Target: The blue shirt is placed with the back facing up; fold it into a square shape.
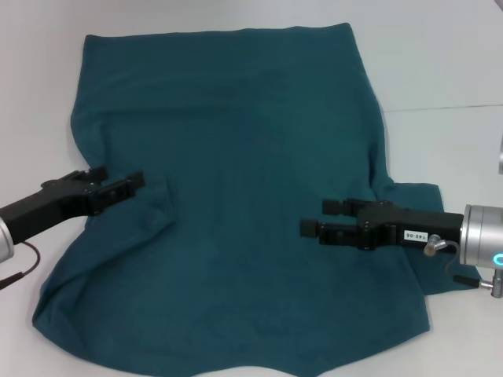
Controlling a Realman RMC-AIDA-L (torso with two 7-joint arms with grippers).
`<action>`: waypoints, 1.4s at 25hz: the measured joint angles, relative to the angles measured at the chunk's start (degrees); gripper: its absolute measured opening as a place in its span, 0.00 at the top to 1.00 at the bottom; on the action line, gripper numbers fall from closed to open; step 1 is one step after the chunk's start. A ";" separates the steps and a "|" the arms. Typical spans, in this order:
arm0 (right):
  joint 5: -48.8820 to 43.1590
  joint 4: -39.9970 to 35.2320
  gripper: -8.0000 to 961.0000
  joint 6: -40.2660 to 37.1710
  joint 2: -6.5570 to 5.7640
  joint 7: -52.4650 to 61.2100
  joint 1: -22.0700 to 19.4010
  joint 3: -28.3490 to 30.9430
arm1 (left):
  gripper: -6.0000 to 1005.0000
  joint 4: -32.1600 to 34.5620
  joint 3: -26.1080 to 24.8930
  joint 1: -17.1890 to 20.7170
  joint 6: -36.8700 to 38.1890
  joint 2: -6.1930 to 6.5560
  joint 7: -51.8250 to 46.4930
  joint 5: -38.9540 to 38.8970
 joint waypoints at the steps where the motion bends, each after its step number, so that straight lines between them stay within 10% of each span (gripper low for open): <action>1: 0.04 0.00 0.07 -0.06 -0.09 0.04 0.02 0.00 | 0.17 0.01 0.00 0.11 -0.41 0.00 0.00 0.06; 22: -0.28 -0.24 0.07 0.13 -2.14 7.00 -0.24 -0.09 | 0.10 -0.13 -0.27 1.59 0.84 -0.09 1.15 -1.68; 35: -0.41 -0.64 0.07 2.11 -6.26 20.27 -3.81 1.11 | 0.10 -2.46 1.21 0.24 11.07 0.08 7.82 -2.70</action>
